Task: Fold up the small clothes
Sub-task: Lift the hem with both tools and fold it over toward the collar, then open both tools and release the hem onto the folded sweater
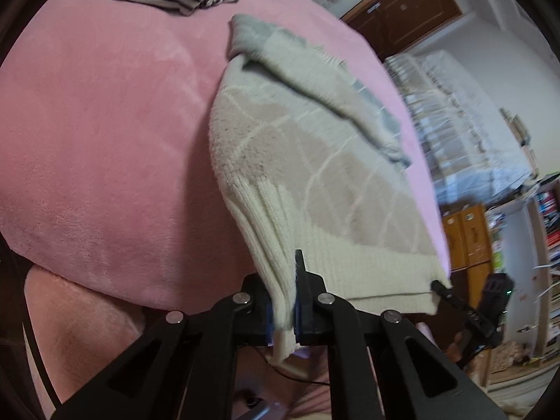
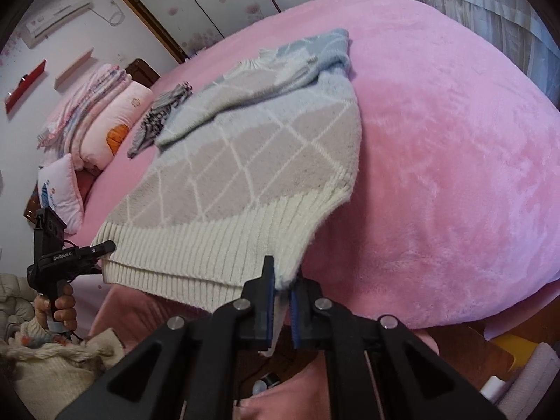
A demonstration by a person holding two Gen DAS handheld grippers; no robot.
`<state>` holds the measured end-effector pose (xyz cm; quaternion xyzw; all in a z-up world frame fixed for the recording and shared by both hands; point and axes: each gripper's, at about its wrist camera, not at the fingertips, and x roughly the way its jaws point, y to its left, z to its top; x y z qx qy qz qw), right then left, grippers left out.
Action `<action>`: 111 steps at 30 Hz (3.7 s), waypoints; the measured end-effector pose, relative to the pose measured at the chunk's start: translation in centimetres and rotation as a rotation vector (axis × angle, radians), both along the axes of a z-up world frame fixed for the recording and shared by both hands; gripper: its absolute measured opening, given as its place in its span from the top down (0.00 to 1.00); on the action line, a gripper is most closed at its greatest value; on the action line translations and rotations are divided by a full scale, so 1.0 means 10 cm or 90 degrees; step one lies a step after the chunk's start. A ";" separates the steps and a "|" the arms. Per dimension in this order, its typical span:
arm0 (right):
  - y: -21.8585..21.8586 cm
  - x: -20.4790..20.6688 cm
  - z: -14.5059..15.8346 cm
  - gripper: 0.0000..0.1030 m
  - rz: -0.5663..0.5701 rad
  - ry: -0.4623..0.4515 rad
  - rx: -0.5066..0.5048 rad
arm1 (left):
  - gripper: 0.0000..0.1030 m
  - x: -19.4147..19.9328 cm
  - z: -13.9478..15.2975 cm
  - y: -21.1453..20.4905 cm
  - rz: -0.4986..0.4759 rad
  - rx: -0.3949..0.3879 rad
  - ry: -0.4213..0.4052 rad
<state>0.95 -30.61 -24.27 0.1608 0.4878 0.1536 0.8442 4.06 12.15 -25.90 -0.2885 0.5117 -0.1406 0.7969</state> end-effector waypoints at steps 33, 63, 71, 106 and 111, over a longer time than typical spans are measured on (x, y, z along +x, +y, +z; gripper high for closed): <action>0.03 1.05 0.88 0.94 -0.032 -0.110 0.025 | 0.96 1.40 0.62 0.05 0.132 -0.117 0.002; 0.13 4.06 0.11 0.94 -0.122 -0.057 -0.072 | 0.95 4.23 -0.13 -0.02 0.204 -0.017 0.039; 0.18 4.27 -0.08 0.94 -0.124 -0.029 -0.092 | 0.94 4.34 -0.39 -0.01 0.206 -0.020 0.073; 1.28 3.88 0.32 0.54 0.040 -0.109 -0.214 | 0.30 3.93 0.31 -0.93 -0.011 0.306 -0.122; 1.54 4.15 -0.16 0.73 0.077 -0.037 -0.205 | 0.30 4.23 -0.05 -0.91 0.019 0.307 -0.076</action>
